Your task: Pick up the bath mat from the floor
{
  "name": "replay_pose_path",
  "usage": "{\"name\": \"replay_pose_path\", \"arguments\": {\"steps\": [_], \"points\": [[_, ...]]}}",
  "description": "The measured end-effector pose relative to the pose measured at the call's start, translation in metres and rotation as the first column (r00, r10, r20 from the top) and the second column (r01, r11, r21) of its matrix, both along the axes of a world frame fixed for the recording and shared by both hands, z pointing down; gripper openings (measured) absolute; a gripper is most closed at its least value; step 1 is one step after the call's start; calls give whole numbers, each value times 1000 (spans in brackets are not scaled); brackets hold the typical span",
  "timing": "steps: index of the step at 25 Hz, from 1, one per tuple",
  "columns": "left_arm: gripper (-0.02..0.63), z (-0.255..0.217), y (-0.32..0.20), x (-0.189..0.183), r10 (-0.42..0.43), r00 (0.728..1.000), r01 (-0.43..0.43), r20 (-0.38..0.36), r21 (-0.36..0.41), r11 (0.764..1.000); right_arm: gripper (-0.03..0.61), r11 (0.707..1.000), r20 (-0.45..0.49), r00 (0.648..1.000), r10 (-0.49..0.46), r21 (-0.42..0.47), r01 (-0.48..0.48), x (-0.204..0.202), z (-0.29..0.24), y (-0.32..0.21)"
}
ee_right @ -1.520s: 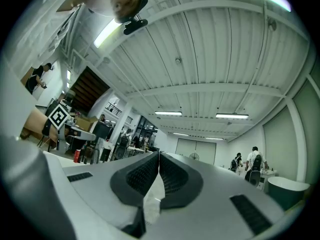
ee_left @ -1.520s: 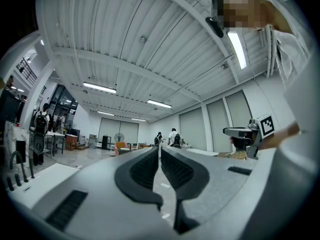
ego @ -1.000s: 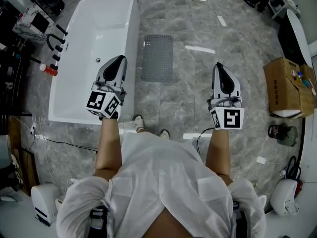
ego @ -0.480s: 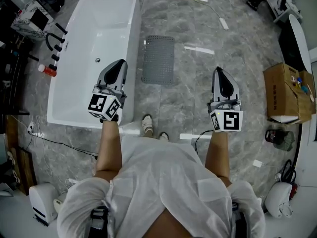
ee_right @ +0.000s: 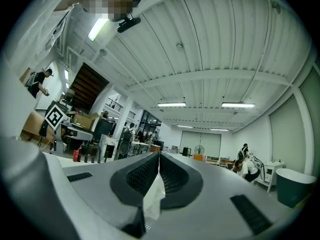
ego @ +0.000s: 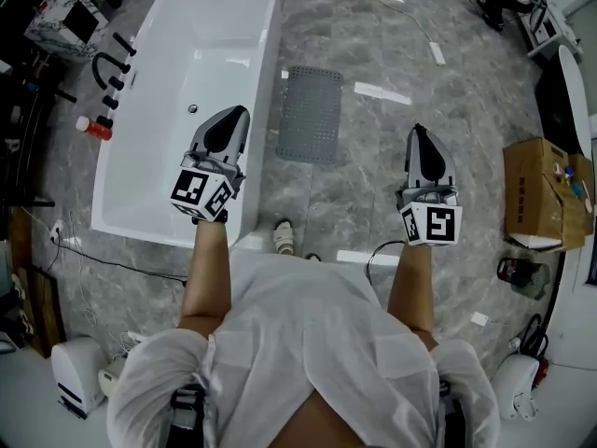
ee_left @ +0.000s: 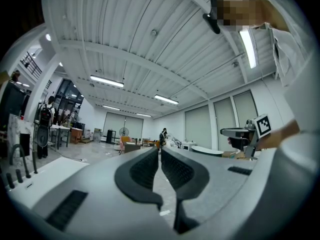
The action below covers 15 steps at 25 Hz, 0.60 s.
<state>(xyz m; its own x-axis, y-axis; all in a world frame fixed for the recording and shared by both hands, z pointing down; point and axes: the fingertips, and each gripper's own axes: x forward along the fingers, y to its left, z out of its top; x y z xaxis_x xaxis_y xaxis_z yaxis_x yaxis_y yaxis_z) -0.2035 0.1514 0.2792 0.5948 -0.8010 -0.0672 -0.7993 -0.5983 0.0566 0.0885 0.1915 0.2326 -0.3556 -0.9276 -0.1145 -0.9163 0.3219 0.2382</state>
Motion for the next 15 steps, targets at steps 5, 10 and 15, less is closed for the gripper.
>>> {"name": "replay_pose_path", "arguments": {"steps": [5,10,15], "points": [[26,2,-23,-13,14,1000,-14,1,9,1000,29,1000,13,1000,6,3,-6,-16,6,-25],[26,4,-41,-20,25,1000,-25,6,18,1000,29,1000,36,999,23,2,-23,-18,13,-38],[26,14,-57,-13,55,998,-55,9,-2,998,31,999,35,999,38,-27,-37,-14,25,-49]]}}
